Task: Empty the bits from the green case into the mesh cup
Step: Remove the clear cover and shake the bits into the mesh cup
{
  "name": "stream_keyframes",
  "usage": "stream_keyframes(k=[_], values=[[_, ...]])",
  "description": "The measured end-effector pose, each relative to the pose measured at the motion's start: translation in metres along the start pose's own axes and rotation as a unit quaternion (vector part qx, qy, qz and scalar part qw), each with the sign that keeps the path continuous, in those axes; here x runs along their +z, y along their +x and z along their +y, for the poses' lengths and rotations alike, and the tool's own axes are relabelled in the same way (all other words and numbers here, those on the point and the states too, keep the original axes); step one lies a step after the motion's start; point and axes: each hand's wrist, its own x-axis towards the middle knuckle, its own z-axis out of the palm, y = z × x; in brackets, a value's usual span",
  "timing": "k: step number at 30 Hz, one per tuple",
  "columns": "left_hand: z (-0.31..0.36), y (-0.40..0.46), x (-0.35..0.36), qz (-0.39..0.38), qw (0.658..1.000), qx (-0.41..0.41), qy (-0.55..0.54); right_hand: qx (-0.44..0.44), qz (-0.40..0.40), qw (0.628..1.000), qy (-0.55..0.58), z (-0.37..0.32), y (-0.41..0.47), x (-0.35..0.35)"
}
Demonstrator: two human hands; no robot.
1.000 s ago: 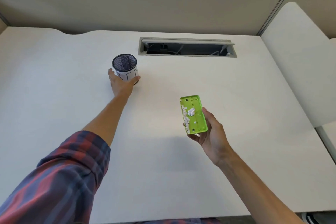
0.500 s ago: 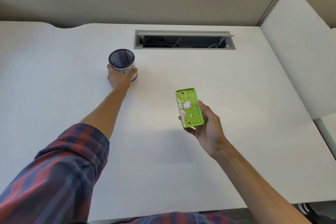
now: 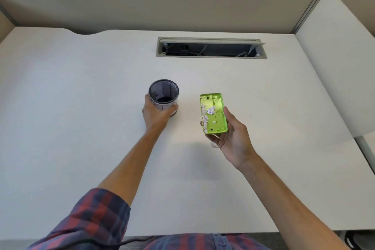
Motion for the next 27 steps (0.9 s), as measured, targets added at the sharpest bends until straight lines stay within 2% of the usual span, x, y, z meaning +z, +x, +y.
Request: stream_keyframes(k=[13,27], values=[[-0.007,-0.086,-0.002,-0.041,0.999,0.01,0.004,-0.027,-0.027,0.999,0.002,0.002,0.003,0.0],[-0.013,-0.119,-0.007,-0.06,0.998,0.016,0.001,-0.018,-0.027,0.999,-0.009,0.007,0.005,-0.001]])
